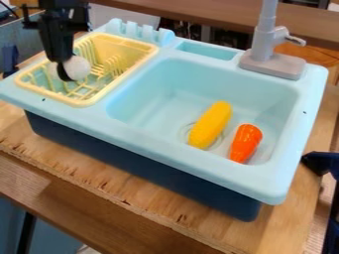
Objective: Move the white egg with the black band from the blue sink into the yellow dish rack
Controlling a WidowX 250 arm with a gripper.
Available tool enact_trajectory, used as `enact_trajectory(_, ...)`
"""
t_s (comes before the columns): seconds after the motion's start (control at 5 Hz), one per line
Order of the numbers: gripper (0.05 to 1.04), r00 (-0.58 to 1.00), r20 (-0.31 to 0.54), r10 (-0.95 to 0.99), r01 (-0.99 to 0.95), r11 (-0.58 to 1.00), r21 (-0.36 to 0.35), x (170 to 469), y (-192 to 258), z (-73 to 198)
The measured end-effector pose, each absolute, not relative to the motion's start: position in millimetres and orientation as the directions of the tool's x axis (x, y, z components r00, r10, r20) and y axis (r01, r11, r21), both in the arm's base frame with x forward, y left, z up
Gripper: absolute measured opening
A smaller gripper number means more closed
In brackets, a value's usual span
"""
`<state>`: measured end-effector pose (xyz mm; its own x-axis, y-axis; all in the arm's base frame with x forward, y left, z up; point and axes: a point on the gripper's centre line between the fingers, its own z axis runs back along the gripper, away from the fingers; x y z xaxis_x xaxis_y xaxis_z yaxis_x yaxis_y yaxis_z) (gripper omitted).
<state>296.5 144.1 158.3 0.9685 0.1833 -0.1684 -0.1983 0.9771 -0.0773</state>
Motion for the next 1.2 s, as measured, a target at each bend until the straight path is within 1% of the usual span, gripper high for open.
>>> enact_trajectory(0.2, 0.049, 0.968, -0.176, 0.178, -0.197, 0.976, -0.092, 296.6, 147.0, 146.2)
enact_trajectory(0.4, 0.073, 0.963, -0.204, 0.175, -0.201, 0.972, -0.118, 298.3, 150.7, 127.6)
enact_trajectory(0.6, 0.224, 0.956, -0.229, 0.182, -0.213, 0.970, -0.118, 296.5, 149.9, 124.6)
enact_trajectory(0.8, 0.501, 0.955, -0.226, 0.190, -0.219, 0.970, -0.109, 297.4, 150.1, 124.3)
enact_trajectory(1.0, 0.788, 0.960, -0.226, 0.167, -0.189, 0.979, -0.079, 300.6, 141.5, 135.2)
enact_trajectory(1.2, 0.991, 0.988, -0.104, 0.112, -0.110, 0.993, 0.030, 306.0, 124.1, 197.2)
